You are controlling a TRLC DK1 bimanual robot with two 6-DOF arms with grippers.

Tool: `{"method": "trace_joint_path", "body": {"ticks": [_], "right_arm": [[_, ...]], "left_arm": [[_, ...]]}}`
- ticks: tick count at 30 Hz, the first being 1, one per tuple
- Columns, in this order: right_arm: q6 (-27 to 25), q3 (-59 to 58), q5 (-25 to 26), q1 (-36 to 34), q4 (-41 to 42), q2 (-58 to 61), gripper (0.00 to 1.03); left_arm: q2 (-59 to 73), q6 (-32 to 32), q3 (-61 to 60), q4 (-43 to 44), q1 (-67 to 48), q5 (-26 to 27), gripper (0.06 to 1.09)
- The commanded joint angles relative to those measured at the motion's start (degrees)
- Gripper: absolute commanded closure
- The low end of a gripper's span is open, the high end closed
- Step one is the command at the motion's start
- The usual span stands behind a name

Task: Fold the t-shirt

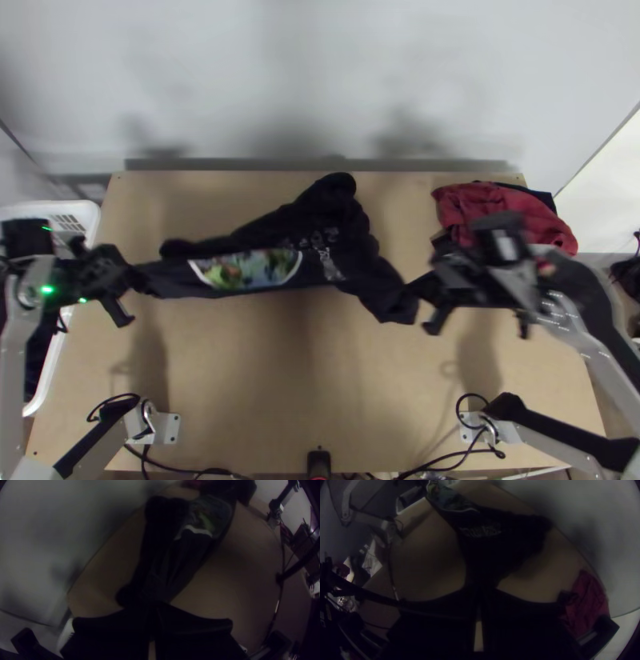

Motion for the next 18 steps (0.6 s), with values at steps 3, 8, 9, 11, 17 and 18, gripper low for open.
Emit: {"method": "trace_joint_path", "body": {"ticks": [3,8,9,11,17,18], "right_arm": [[0.7,15.9,-1.1,-5.9,-10.5,-9.1,1.00],[0.4,23.7,-1.1,-5.6,-14.2,-11.3,1.00],[0.4,25.4,-1.1,-5.9,-14.3,-11.7,1.00],[0.6,29.8,-1.2,-6.8,-14.3,-11.8,1.00],[2.5,41.4,-1.3,-9.8,-10.7,-11.2,1.00],[3.4,43.6,-1.4,-10.5,-9.7,-11.0,1.00]], "left_arm": [[0.0,-14.1,20.9,-10.4,2.7,10.7,1.05],[-2.1,-18.1,30.0,-12.1,2.5,13.5,1.05],[-2.7,-19.0,30.7,-12.2,2.4,14.2,1.05],[-3.6,-20.3,32.6,-12.2,2.4,15.2,1.05],[-7.6,-32.5,39.5,-6.5,1.6,19.2,1.05],[-8.9,-35.0,39.4,-3.5,1.0,19.1,1.05]]}}
